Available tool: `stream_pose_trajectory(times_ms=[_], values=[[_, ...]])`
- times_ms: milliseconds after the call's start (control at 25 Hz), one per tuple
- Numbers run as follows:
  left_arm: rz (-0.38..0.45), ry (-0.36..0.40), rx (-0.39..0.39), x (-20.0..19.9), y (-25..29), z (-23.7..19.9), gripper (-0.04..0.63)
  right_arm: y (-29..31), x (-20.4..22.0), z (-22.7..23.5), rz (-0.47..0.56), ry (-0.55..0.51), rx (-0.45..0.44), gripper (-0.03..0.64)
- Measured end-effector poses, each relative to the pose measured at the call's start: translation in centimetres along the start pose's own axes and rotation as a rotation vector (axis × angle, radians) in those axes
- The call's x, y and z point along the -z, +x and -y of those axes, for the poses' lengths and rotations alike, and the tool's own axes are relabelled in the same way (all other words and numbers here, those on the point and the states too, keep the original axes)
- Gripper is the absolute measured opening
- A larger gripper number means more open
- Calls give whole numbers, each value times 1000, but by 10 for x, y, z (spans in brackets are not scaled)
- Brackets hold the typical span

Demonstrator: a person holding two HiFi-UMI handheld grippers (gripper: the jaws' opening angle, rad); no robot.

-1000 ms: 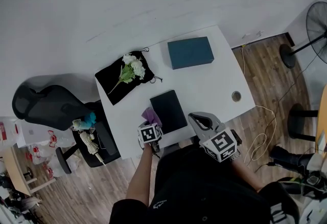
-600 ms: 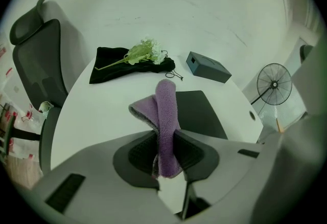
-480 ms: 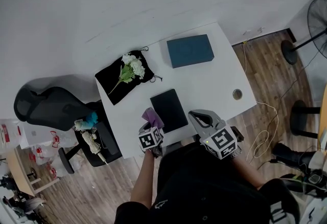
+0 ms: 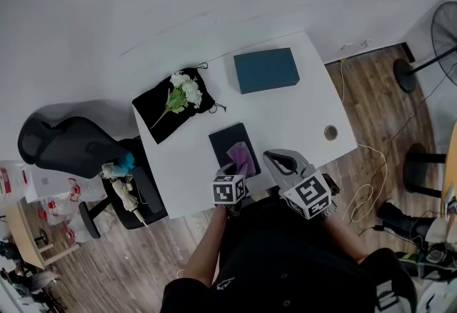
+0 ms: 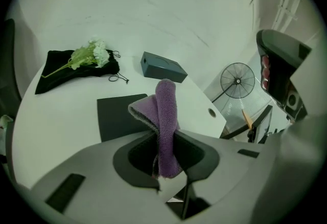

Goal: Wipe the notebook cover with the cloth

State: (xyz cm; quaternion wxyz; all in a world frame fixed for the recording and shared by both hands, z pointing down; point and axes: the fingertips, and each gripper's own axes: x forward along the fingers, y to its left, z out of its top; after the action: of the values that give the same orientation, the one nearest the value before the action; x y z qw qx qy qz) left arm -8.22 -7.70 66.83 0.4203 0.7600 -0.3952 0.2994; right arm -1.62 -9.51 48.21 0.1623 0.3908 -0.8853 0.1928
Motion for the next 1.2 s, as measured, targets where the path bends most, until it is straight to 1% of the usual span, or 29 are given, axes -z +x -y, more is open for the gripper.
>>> stream_pose_trajectory(times_ms=[160,400,880,1080,1200], values=[[-39,49,47,7,16,23,86,-3,0,3,1,-5,4,5],[-86,41,80,17,37,32,86,-6,1,10,-7,-17,9,5],[-136,-7,43,38,63,27,86,-8,5,19,-30,-46,-14,5],[-127,-28,24,39,64,27,86,-10,10,22,-44,-50,-32,5],[-123,-55,14,42,64,24,86,-9,12,22,-50,-53,-45,5]])
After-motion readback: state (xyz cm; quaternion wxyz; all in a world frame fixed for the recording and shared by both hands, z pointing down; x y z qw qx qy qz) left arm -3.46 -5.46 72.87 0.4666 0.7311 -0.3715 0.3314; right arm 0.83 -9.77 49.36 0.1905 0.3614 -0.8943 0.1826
